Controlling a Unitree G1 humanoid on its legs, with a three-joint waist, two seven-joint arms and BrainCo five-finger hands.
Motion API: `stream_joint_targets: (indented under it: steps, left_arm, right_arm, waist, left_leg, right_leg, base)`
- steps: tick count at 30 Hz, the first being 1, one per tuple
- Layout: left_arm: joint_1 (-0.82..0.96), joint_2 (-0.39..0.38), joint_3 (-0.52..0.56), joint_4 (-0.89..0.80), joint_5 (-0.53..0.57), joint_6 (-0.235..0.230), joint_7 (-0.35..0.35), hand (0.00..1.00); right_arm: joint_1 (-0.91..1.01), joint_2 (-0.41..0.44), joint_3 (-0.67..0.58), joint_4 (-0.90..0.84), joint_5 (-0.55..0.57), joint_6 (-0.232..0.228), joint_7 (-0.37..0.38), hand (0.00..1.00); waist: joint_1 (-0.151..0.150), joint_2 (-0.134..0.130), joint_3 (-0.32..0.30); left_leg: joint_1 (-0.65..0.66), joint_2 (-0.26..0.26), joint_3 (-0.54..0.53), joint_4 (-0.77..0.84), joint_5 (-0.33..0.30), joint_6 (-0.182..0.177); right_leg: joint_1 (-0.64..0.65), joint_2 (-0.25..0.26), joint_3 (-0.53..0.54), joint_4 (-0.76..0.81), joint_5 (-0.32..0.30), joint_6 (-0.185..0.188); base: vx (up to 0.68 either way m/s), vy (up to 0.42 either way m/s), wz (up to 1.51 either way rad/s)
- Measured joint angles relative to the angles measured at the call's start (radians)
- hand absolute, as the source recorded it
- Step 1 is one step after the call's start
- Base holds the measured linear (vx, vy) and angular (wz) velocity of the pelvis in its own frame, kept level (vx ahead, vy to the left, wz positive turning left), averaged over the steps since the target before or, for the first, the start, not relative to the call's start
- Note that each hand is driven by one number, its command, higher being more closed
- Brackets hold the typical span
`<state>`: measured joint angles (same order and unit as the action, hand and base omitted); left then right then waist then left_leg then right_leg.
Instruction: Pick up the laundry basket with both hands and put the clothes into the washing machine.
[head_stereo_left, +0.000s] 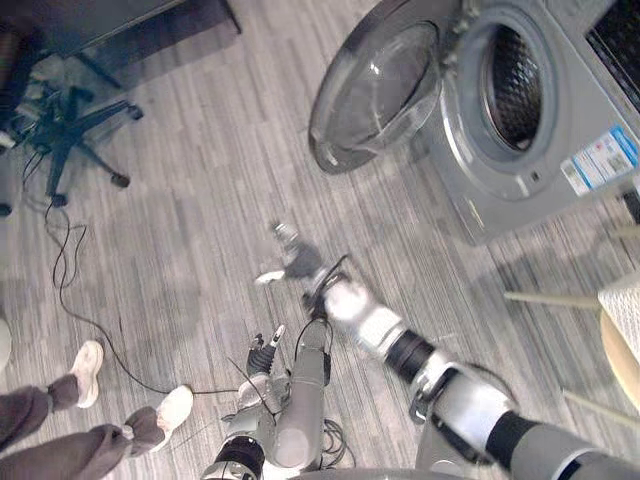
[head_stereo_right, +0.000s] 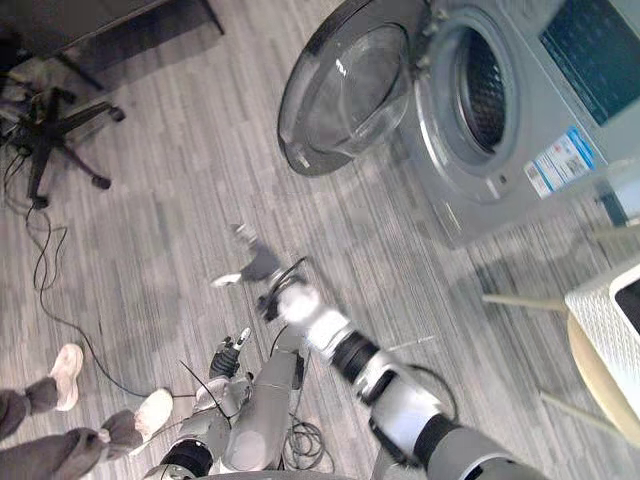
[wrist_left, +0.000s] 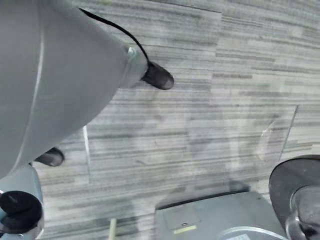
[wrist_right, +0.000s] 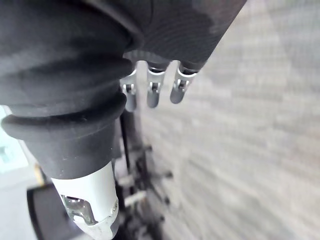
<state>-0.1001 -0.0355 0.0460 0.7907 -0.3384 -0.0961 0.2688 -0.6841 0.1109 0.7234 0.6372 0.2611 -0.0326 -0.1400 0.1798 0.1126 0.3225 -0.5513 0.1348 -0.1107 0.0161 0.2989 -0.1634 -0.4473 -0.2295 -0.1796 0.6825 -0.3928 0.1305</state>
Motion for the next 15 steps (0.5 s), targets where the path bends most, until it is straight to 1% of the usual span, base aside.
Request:
stream_joint_targets:
  steps: [1, 3, 4, 5, 6, 7, 8, 9, 11, 13, 14, 15]
  left_arm:
    - [0.004, 0.001, 0.013, 0.001, 0.008, 0.003, 0.003, 0.00]
    - [0.010, 0.003, 0.038, 0.003, 0.019, 0.004, 0.008, 0.00]
    - [0.013, 0.009, 0.041, 0.004, 0.037, 0.013, 0.016, 0.00]
    - [0.006, 0.009, 0.040, 0.004, 0.046, 0.015, 0.016, 0.00]
    - [-0.002, 0.013, 0.040, 0.007, 0.065, 0.023, 0.016, 0.00]
    - [-0.009, 0.012, 0.030, 0.026, 0.087, 0.028, 0.014, 0.00]
    - [-0.027, 0.024, 0.011, 0.044, 0.113, 0.037, 0.014, 0.00]
    - [-0.039, 0.038, -0.008, 0.049, 0.123, 0.043, 0.014, 0.00]
    - [-0.130, 0.082, -0.069, 0.086, 0.157, 0.050, 0.014, 0.00]
    - [-0.287, 0.147, -0.098, 0.140, 0.164, 0.050, 0.014, 0.00]
    - [-0.325, 0.167, -0.098, 0.156, 0.164, 0.049, 0.014, 0.00]
    - [-0.397, 0.218, -0.095, 0.175, 0.153, 0.049, 0.013, 0.00]
  right_arm:
    - [0.003, 0.016, -0.001, -0.001, 0.005, -0.003, 0.013, 0.00]
    - [0.020, 0.014, -0.026, -0.032, 0.011, -0.004, 0.013, 0.00]
    - [0.058, 0.006, -0.069, -0.084, 0.023, -0.010, 0.012, 0.00]
    - [0.070, 0.000, -0.081, -0.100, 0.024, -0.011, 0.011, 0.00]
    - [0.099, -0.019, -0.104, -0.137, 0.024, -0.015, 0.012, 0.00]
    - [0.148, -0.042, -0.123, -0.181, 0.021, -0.018, 0.012, 0.00]
    - [0.208, -0.058, -0.152, -0.212, 0.013, -0.023, 0.012, 0.00]
    - [0.235, -0.069, -0.166, -0.224, 0.011, -0.024, 0.012, 0.00]
    - [0.312, -0.113, -0.223, -0.240, 0.011, -0.030, 0.015, 0.00]
    - [0.410, -0.166, -0.300, -0.287, 0.008, -0.032, 0.038, 0.00]
    - [0.435, -0.182, -0.320, -0.307, 0.008, -0.032, 0.040, 0.00]
    - [0.480, -0.212, -0.366, -0.342, 0.008, -0.034, 0.052, 0.00]
  waist:
    - [0.002, -0.005, 0.000]
    - [0.002, -0.022, -0.001]
    - [-0.003, -0.036, -0.006]
    - [-0.005, -0.042, -0.007]
    - [-0.008, -0.067, -0.004]
    - [-0.015, -0.078, -0.005]
    - [-0.045, -0.101, -0.017]
    - [-0.058, -0.110, -0.022]
    - [-0.090, -0.134, -0.022]
    - [-0.132, -0.173, -0.014]
    - [-0.148, -0.181, -0.014]
    - [-0.175, -0.196, -0.007]
  left_leg:
    - [0.017, -0.004, -0.012, -0.001, -0.006, -0.003]
    - [0.044, -0.008, -0.017, -0.007, -0.008, -0.004]
    - [0.059, -0.005, -0.013, -0.018, -0.011, -0.007]
    - [0.063, 0.000, -0.006, -0.022, -0.022, -0.020]
    - [0.064, 0.005, 0.033, 0.000, -0.038, -0.033]
    - [0.056, 0.009, 0.039, 0.058, -0.056, -0.010]
    - [0.061, 0.009, 0.056, 0.058, -0.067, 0.008]
    - [0.064, 0.010, 0.064, 0.051, -0.067, 0.008]
    - [0.076, 0.036, 0.119, 0.043, -0.071, 0.015]
    - [0.101, 0.051, 0.214, 0.020, -0.071, 0.015]
    - [0.103, 0.057, 0.235, 0.017, -0.072, 0.016]
    - [0.109, 0.064, 0.273, 0.016, -0.072, 0.017]
  right_leg:
    - [0.030, -0.001, -0.014, -0.009, -0.001, 0.001]
    - [0.064, -0.002, -0.020, -0.024, -0.001, 0.002]
    - [0.079, 0.002, -0.022, -0.045, 0.005, 0.006]
    - [0.085, 0.003, -0.022, -0.057, 0.009, 0.005]
    - [0.097, 0.000, -0.016, -0.094, 0.024, -0.004]
    - [0.114, 0.014, -0.003, -0.124, 0.037, 0.014]
    - [0.122, 0.023, 0.020, -0.157, 0.062, 0.017]
    - [0.125, 0.024, 0.030, -0.177, 0.075, 0.021]
    - [0.122, 0.050, 0.092, -0.261, 0.138, 0.031]
    - [0.084, 0.060, 0.194, -0.304, 0.197, 0.046]
    - [0.072, 0.062, 0.217, -0.309, 0.209, 0.048]
    - [0.055, 0.074, 0.257, -0.328, 0.231, 0.051]
  base:
    - [-0.02, -0.041, 0.31]
    - [-0.03, -0.014, 0.15]
    - [-0.05, 0.022, 0.01]
    - [-0.04, 0.045, -0.11]
    - [-0.03, 0.075, -0.39]
    - [0.02, 0.053, -0.46]
    - [0.03, 0.048, -0.44]
    - [0.04, 0.048, -0.50]
    - [0.00, 0.081, -0.94]
    - [-0.04, 0.057, -1.23]
    - [-0.05, 0.013, -1.11]
    - [-0.04, -0.006, -0.87]
